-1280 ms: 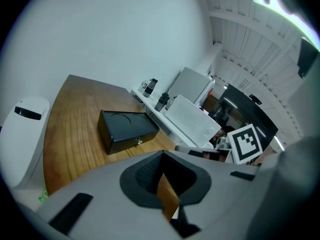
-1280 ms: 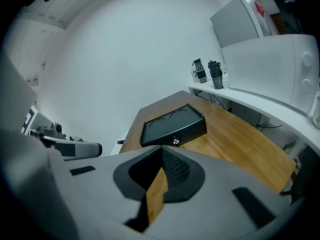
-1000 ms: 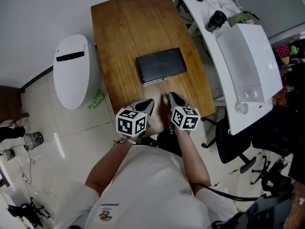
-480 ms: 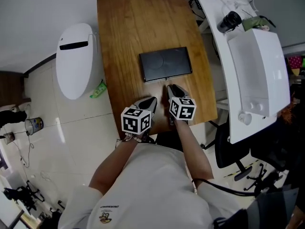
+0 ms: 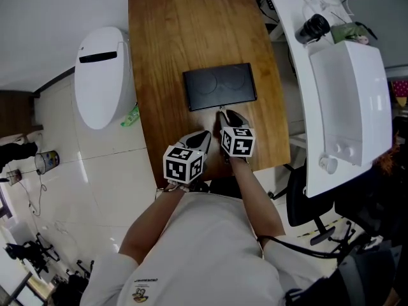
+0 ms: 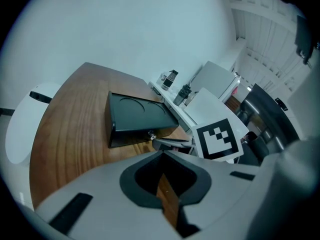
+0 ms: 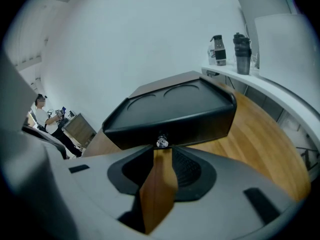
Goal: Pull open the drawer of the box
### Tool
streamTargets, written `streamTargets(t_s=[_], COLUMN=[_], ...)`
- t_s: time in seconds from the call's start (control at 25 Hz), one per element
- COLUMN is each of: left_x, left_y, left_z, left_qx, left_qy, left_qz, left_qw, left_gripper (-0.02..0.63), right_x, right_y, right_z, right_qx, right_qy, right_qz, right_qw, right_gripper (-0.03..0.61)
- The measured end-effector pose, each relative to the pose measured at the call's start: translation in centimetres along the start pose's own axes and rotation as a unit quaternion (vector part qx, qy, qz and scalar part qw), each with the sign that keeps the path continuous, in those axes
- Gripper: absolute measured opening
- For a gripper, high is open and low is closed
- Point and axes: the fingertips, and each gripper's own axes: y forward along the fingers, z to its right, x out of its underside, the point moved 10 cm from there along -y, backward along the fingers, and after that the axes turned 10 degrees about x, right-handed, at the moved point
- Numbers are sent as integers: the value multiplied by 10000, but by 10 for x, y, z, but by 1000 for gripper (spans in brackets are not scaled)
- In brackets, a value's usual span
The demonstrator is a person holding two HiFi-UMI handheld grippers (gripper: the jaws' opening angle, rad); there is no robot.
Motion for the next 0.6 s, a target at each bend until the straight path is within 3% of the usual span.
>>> streamTargets(t_s=[0.2,0.6], left_x=[2,3], left_y=[5,4], left_z=[0,-6], left_qx=[-81,-169], left_qy=[-40,-162], left_qz=[-16,23], left_qw=[10000,9997], left_gripper=[2,3], right_x=[-2,-6], right_y=[8,15], right_z=[-2,-7], right_qx=[120,121], right_qy=[-319,-352], right_qz=[-63,-91], right_qw=[9994,9993], right_gripper=[89,89])
